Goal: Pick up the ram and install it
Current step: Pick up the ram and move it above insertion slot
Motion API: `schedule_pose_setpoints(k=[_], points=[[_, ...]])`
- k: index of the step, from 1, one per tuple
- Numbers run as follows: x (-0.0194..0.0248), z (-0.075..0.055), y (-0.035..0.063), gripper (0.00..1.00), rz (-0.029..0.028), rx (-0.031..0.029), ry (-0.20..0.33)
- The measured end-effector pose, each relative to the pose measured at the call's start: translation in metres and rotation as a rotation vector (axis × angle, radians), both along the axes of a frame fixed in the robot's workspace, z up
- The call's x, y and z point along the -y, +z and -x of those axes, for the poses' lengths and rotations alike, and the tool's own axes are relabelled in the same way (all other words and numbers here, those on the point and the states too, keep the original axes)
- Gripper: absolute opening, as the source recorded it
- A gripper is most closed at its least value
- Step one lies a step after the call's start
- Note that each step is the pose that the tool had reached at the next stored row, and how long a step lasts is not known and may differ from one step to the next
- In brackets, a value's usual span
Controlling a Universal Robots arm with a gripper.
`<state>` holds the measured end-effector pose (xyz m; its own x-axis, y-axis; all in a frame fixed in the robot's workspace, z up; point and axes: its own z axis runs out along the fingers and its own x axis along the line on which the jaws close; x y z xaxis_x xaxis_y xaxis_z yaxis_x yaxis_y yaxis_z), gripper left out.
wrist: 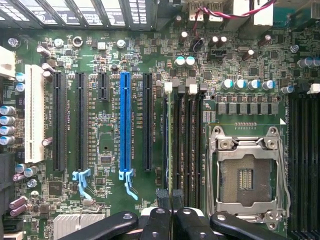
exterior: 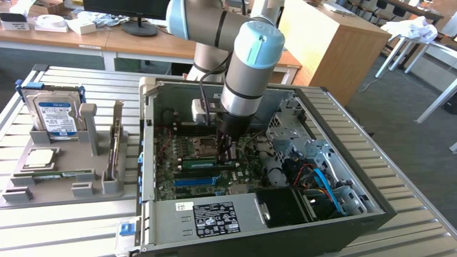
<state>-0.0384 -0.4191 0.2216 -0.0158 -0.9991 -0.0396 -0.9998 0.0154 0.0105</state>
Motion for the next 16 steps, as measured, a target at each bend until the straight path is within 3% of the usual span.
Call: schedule_pose_setpoints(k=[8, 13, 16], points=[[0.0, 0.0, -0.0006, 0.13, -0.0004, 0.0002, 0.0], [0.0001, 0.0, -0.0004, 0.31, 0.0, 0.0, 0.0], [0.0001, 0.0, -0.0004, 0.31, -0.0001, 0.0, 0.0]])
